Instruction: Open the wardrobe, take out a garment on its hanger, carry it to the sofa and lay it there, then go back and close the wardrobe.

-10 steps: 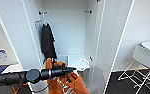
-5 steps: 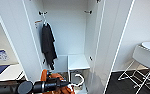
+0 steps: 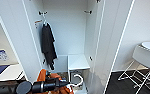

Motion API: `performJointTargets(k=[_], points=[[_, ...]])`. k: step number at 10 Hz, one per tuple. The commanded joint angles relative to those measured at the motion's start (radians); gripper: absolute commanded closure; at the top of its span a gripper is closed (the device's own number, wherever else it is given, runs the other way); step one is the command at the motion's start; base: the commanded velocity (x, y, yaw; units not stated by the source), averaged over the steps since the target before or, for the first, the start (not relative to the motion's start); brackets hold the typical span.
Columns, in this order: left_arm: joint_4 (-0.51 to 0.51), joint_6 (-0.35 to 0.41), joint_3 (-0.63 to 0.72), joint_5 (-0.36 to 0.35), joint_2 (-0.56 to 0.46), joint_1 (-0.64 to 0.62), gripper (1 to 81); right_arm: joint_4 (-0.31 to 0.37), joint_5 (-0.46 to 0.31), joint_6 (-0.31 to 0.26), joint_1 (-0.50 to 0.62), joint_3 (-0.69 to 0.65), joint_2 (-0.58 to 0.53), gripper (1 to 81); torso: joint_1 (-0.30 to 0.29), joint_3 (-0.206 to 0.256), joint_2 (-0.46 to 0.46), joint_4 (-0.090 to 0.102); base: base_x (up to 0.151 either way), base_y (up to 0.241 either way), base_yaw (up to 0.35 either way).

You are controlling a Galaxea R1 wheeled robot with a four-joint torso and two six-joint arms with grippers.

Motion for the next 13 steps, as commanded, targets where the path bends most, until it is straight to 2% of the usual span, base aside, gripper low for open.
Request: performJointTargets(k=[1,9,13], points=[[0.046,0.031,0.049,0.005,-0.010,-0.136,81.1,-0.007,-0.050,-0.002,0.033,0.004,-0.016,1.0,0.000,0.000,0.000,0.000,0.000,0.000,0.000],[0.048,0.032,0.036,-0.003,0.033,-0.121,81.1,-0.006,-0.049,-0.002,0.028,0.001,-0.017,1.0,0.000,0.000,0.000,0.000,0.000,0.000,0.000],[0.055,0.032,0.028,0.005,0.040,-0.106,81.1,-0.001,-0.049,-0.001,0.016,-0.022,-0.017,1.0,0.000,0.000,0.000,0.000,0.000,0.000,-0.209]])
